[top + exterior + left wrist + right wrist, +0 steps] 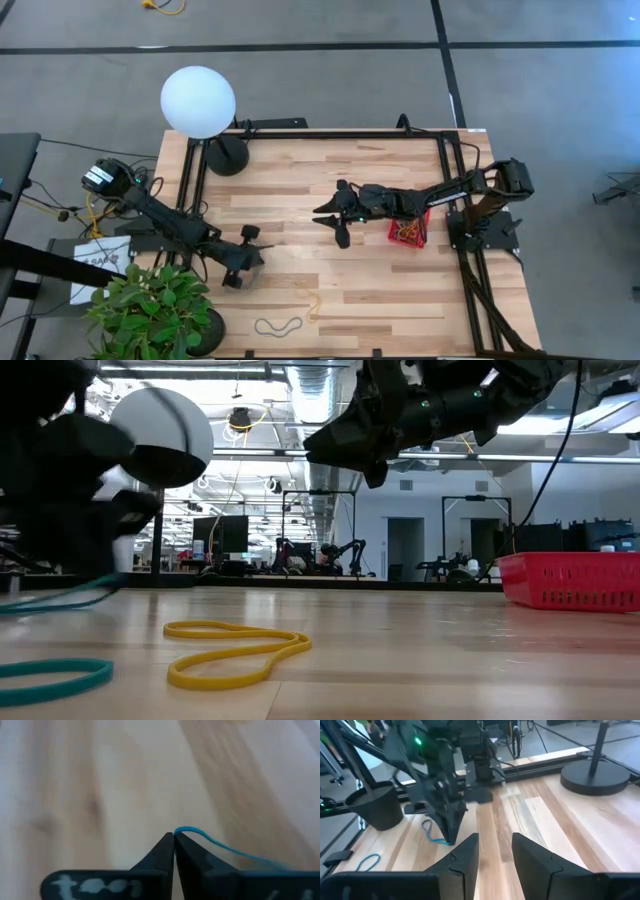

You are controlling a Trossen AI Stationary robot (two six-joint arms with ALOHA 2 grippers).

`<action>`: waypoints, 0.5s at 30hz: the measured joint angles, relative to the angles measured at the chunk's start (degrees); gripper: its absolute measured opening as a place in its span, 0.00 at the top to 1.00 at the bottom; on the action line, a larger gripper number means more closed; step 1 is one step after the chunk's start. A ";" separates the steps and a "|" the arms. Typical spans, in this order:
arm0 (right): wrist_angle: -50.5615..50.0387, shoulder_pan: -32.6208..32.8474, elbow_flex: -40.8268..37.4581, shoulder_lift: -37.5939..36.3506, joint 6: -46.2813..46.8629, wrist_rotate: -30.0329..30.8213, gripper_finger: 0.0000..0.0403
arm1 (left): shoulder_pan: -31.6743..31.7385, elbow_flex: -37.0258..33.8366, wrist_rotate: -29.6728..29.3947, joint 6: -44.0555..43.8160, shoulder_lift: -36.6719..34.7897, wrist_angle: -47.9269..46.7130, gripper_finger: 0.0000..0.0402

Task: Pick and place rubber bands into bin
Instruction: Put the blue rubber band into the basket

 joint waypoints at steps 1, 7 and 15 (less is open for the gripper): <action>-0.30 0.00 0.00 0.00 0.01 -0.02 0.72 | 0.30 0.66 -2.37 1.81 -0.04 0.58 0.99; -1.91 0.26 0.00 0.00 -0.02 -0.42 0.72 | 4.27 6.05 -20.47 12.95 -0.11 3.27 1.00; -0.89 0.52 0.07 1.96 -0.95 5.40 0.72 | 13.94 14.07 -23.20 16.84 -0.17 6.58 1.00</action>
